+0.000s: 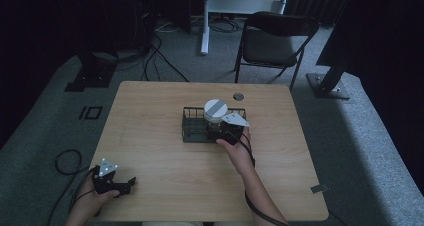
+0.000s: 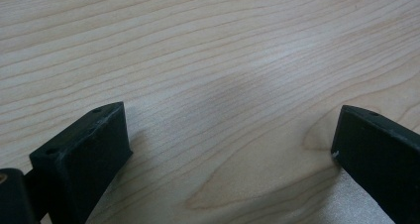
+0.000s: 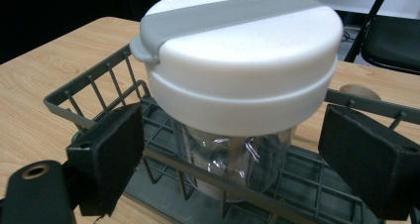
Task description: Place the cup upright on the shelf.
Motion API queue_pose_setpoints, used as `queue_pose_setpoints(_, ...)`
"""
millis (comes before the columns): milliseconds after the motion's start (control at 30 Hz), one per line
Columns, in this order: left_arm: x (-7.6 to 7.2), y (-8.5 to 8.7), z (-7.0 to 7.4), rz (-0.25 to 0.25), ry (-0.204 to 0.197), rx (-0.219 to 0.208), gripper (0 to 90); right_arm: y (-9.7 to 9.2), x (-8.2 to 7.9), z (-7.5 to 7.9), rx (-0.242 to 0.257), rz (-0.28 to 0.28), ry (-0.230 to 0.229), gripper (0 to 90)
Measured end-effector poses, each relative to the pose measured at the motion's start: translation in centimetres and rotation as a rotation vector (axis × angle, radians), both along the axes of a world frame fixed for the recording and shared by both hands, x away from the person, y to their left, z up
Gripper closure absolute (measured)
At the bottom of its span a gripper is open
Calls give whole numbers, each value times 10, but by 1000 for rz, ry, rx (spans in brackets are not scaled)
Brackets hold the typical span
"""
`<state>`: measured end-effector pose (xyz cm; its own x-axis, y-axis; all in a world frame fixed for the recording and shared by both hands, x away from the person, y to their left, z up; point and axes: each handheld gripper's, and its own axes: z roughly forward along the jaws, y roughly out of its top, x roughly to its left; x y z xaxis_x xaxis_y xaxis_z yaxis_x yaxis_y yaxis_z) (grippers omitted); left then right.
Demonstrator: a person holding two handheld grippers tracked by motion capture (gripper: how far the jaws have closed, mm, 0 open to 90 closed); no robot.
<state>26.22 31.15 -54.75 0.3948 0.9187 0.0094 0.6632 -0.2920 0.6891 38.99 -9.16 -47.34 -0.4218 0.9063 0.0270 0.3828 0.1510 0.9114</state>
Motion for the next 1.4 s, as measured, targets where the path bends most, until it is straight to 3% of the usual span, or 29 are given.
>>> queue_pose_setpoints(833, 0, 0, 0, 0, 0, 1, 17, -24, -30, 2, 19, 11, -30, 106)
queue_pose_setpoints(1400, 0, 0, 0, 0, 0, 0, 17, -52, -47, -14, 3, -1, -18, 106)
